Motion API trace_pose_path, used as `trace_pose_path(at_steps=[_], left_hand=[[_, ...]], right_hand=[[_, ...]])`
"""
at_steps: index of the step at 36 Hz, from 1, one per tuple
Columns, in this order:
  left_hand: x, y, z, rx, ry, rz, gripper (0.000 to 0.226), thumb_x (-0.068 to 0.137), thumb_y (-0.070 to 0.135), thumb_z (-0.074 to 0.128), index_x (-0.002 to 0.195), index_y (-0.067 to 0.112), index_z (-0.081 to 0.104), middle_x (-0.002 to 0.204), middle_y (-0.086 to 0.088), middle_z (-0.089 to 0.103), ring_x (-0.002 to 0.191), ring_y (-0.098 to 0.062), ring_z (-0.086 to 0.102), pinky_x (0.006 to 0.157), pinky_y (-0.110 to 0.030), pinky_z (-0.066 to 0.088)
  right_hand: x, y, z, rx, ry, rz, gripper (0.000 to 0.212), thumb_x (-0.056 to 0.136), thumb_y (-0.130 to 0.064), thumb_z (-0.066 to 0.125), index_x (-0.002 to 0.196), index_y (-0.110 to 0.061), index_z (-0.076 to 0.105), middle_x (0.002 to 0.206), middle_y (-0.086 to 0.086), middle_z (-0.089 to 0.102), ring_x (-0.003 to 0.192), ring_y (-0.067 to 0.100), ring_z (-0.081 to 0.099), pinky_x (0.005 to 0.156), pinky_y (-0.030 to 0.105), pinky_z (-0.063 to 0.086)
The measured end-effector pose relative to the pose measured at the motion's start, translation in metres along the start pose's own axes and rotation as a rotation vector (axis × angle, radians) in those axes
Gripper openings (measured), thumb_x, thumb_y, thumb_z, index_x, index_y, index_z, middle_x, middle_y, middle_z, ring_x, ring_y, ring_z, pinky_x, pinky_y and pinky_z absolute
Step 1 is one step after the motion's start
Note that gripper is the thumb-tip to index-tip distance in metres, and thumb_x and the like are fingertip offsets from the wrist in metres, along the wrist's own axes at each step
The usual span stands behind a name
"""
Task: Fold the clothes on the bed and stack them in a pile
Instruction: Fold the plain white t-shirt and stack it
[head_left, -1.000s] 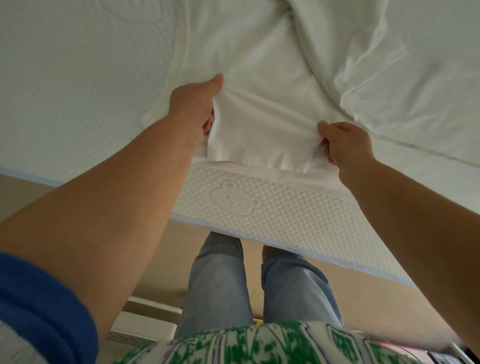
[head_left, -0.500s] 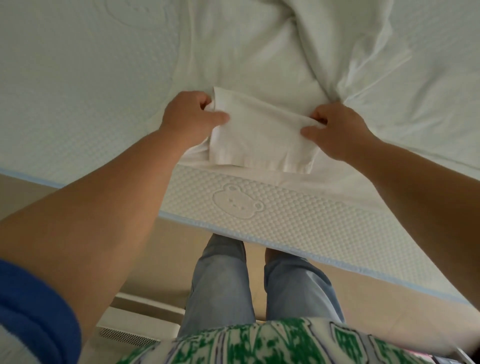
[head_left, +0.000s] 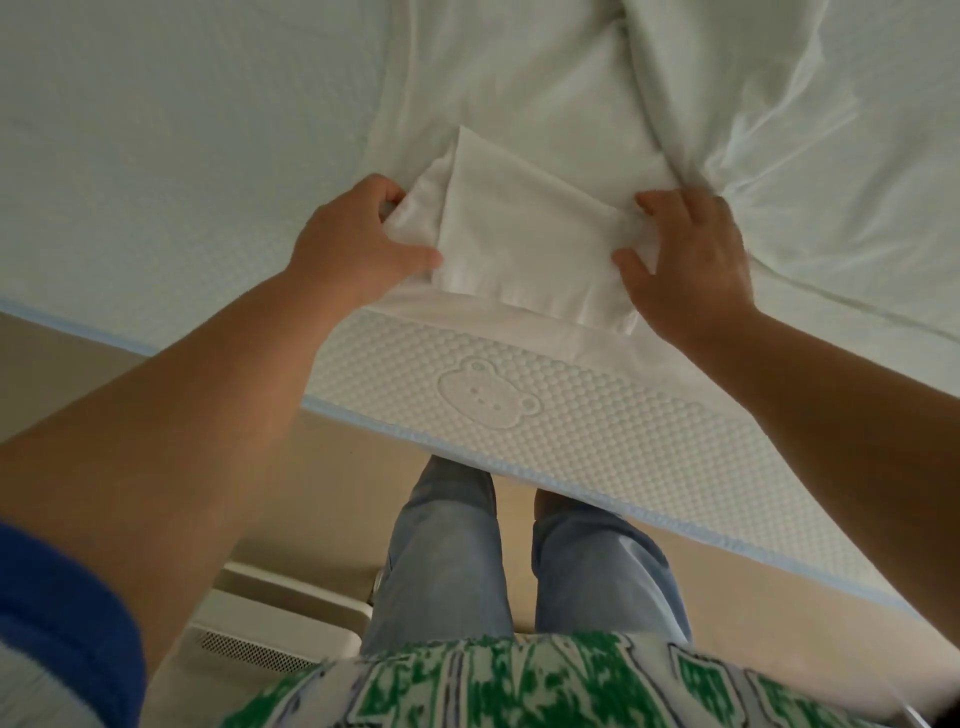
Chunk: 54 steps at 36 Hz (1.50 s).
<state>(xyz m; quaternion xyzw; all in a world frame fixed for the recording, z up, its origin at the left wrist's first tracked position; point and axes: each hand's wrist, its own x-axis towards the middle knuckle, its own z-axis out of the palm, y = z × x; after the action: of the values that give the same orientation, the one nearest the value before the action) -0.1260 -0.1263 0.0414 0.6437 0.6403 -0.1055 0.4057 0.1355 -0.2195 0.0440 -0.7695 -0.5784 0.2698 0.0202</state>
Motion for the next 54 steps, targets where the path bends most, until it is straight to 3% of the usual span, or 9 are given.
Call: trace_pose_path(at_steps=[8, 17, 21, 24, 29, 39, 45, 49, 54], left_hand=[[-0.018, -0.040, -0.010, 0.112, -0.071, -0.091, 0.040, 0.075, 0.038, 0.071, 0.108, 0.018, 0.060, 0.093, 0.002, 0.059, 0.082, -0.021, 0.055, 0.071, -0.032, 0.039], [-0.012, -0.053, -0.020, 0.263, -0.193, -0.034, 0.013, 0.081, 0.038, 0.067, 0.082, 0.028, 0.058, 0.082, 0.002, 0.059, 0.080, -0.022, 0.055, 0.075, -0.032, 0.039], [-0.014, -0.057, -0.017, 0.266, -0.169, -0.012, 0.013, 0.081, 0.038, 0.067, 0.083, 0.027, 0.060, 0.080, 0.004, 0.059, 0.077, -0.020, 0.054, 0.071, -0.031, 0.037], [-0.017, -0.058, -0.014, 0.198, -0.125, -0.018, 0.014, 0.080, 0.036, 0.069, 0.084, 0.024, 0.062, 0.080, 0.003, 0.060, 0.077, -0.021, 0.056, 0.070, -0.031, 0.039], [-0.018, -0.057, -0.017, 0.125, -0.099, -0.014, 0.015, 0.080, 0.031, 0.071, 0.087, 0.024, 0.059, 0.075, 0.007, 0.055, 0.072, -0.017, 0.053, 0.066, -0.029, 0.035], [-0.029, -0.065, -0.011, 0.179, 0.026, -0.082, 0.023, 0.082, 0.033, 0.066, 0.098, 0.018, 0.063, 0.089, -0.003, 0.062, 0.081, -0.024, 0.055, 0.068, -0.032, 0.039], [-0.045, -0.026, 0.002, 0.069, 0.357, -0.022, 0.021, 0.076, 0.030, 0.066, 0.087, 0.019, 0.052, 0.083, 0.000, 0.051, 0.074, -0.019, 0.047, 0.065, -0.030, 0.034], [-0.048, 0.017, 0.036, -0.073, 0.124, 0.112, 0.014, 0.081, 0.030, 0.062, 0.087, 0.025, 0.051, 0.069, 0.011, 0.052, 0.072, -0.017, 0.052, 0.067, -0.027, 0.035], [-0.030, 0.022, 0.062, -0.079, 0.029, -0.032, 0.018, 0.083, 0.028, 0.058, 0.100, 0.027, 0.052, 0.091, 0.003, 0.061, 0.096, -0.027, 0.059, 0.074, -0.030, 0.039]], right_hand=[[-0.018, -0.021, 0.013, -0.095, -0.118, -0.256, 0.061, 0.079, -0.034, 0.068, 0.132, -0.010, 0.048, 0.136, 0.013, 0.044, 0.130, 0.032, 0.034, 0.108, 0.044, 0.020], [-0.028, -0.020, 0.025, -0.309, -0.317, -0.406, 0.113, 0.065, -0.054, 0.075, 0.150, -0.012, 0.014, 0.156, 0.017, 0.007, 0.144, 0.032, -0.001, 0.113, 0.047, -0.007], [-0.039, -0.024, 0.027, -0.399, -0.175, -0.588, 0.069, 0.059, -0.032, 0.082, 0.118, -0.004, 0.060, 0.120, 0.021, 0.057, 0.110, 0.039, 0.054, 0.091, 0.048, 0.042], [-0.047, -0.025, 0.031, -0.490, -0.158, -0.632, 0.031, 0.061, -0.016, 0.077, 0.087, -0.005, 0.064, 0.080, 0.011, 0.060, 0.068, 0.028, 0.056, 0.063, 0.035, 0.043], [-0.052, -0.024, 0.032, -0.345, -0.272, -0.464, 0.012, 0.065, -0.003, 0.069, 0.074, -0.004, 0.061, 0.059, 0.008, 0.058, 0.051, 0.028, 0.054, 0.056, 0.031, 0.040], [-0.050, -0.021, 0.042, -0.131, -0.395, -0.450, 0.016, 0.089, -0.014, 0.048, 0.099, -0.011, 0.060, 0.093, 0.003, 0.063, 0.087, 0.022, 0.055, 0.081, 0.028, 0.039], [-0.072, -0.008, 0.028, 0.008, -0.266, -0.130, 0.014, 0.090, -0.039, 0.049, 0.090, -0.027, 0.056, 0.076, -0.012, 0.058, 0.072, 0.011, 0.055, 0.062, 0.026, 0.039], [-0.080, 0.028, 0.026, -0.046, -0.412, 0.238, 0.027, 0.089, -0.044, 0.044, 0.074, -0.022, 0.051, 0.063, -0.007, 0.056, 0.059, 0.015, 0.053, 0.052, 0.025, 0.036], [-0.091, 0.051, 0.022, 0.124, -0.476, 0.349, 0.022, 0.087, -0.037, 0.053, 0.068, -0.026, 0.053, 0.060, -0.007, 0.057, 0.059, 0.010, 0.052, 0.050, 0.020, 0.034]])
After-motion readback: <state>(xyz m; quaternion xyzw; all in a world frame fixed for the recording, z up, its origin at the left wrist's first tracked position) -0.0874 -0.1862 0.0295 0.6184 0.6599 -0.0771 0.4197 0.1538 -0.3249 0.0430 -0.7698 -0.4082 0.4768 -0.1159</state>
